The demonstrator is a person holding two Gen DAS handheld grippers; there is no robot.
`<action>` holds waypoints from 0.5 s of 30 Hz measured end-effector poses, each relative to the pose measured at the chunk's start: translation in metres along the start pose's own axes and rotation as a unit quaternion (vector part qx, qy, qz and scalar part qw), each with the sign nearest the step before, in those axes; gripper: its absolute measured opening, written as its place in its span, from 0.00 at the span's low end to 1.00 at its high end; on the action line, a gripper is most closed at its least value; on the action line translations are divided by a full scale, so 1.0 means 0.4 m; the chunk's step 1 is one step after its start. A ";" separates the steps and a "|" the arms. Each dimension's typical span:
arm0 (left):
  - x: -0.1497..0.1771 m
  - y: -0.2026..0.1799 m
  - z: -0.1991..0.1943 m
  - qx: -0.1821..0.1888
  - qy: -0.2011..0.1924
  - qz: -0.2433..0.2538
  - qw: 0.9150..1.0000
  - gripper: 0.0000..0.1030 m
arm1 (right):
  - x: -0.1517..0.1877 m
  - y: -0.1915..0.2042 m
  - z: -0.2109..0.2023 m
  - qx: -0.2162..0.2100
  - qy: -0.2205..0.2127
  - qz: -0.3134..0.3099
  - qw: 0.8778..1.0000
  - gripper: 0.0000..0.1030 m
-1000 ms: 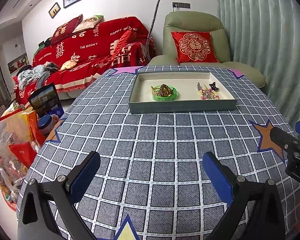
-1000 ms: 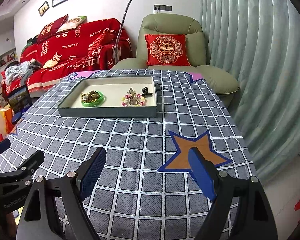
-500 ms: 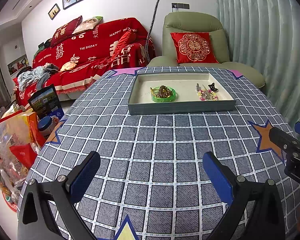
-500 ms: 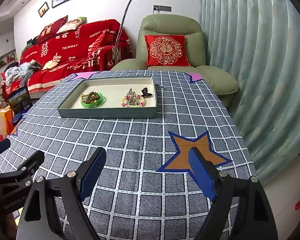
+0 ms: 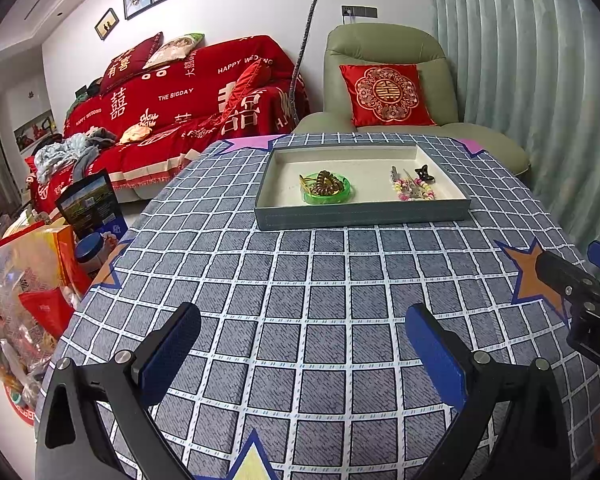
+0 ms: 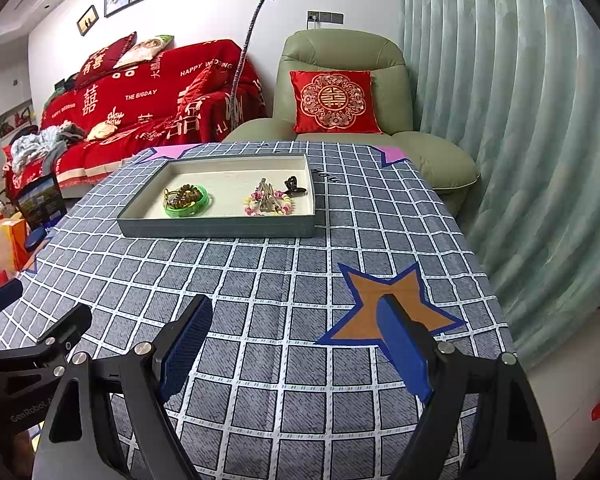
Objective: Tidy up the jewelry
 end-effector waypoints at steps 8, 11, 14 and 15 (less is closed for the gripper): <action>-0.001 -0.004 0.000 0.000 0.001 0.000 1.000 1.00 | 0.000 0.003 0.001 -0.001 0.000 0.002 1.000 0.84; -0.001 -0.004 0.000 0.000 0.001 0.000 1.000 1.00 | -0.001 0.003 0.003 -0.001 0.000 0.001 1.000 0.84; -0.001 -0.004 0.001 0.000 0.001 -0.001 1.000 1.00 | -0.001 0.004 0.002 -0.002 0.000 0.001 1.000 0.84; 0.000 -0.003 0.001 0.000 0.001 0.000 1.000 1.00 | -0.001 0.003 0.003 -0.002 0.000 0.001 1.000 0.84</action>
Point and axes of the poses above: each gripper's, at about its wrist camera, not at the fingertips, and z roughly the way its jaws point, y to its left, x to its underside, the point moved 6 cm from there along z, roughly the way its jaws point, and after that the axes turned 2 degrees about z, right-handed, at the moved point
